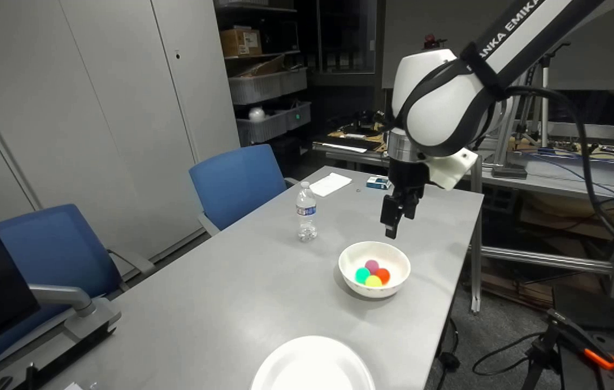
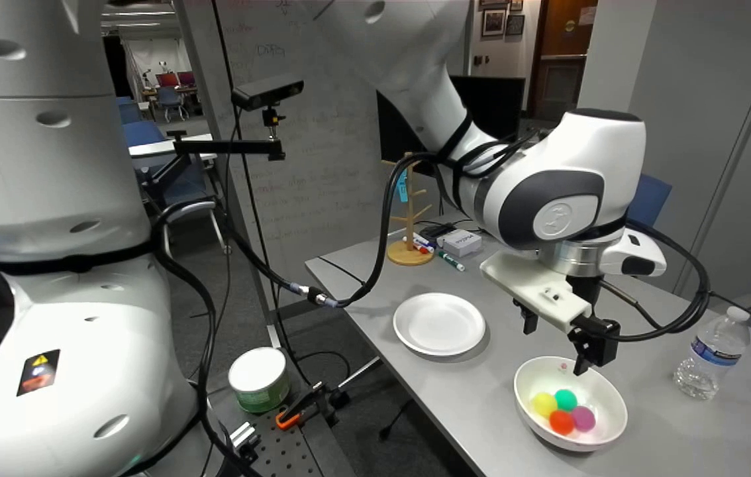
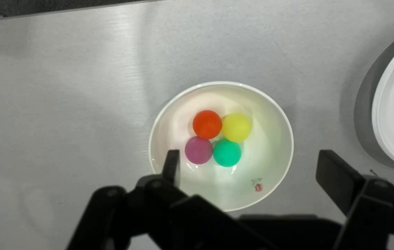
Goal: Take the green ball from the right white bowl and place it in the left white bowl
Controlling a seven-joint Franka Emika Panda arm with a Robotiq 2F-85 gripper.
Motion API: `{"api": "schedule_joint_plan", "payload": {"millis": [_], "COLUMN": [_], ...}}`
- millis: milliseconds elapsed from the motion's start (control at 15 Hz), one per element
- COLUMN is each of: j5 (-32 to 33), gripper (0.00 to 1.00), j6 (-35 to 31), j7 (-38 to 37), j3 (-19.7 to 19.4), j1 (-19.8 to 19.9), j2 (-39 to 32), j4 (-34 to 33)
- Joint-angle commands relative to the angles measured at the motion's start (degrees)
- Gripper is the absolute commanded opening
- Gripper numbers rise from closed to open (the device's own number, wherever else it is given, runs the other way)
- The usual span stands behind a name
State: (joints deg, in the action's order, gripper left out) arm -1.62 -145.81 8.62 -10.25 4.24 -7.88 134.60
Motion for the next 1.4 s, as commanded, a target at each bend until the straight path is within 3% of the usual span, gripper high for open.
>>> {"api": "schedule_joint_plan", "payload": {"millis": [0,467,933,1333], "j5": [-3.57,-7.68,-6.72,-5.26], "gripper": [1.0,1.0,1.0,1.0], "j6": [-5.28,-9.2,-8.1,-7.09], "j7": [-1.28,2.63,3.8,5.45], "j3": [2.47,6.78,9.45,10.79], "j1": [1.73,5.65,9.23,9.76], "j2": [-6.49,-15.9,-23.57,-27.72], "j4": [-2.95,-9.05,-15.8,-18.48]}}
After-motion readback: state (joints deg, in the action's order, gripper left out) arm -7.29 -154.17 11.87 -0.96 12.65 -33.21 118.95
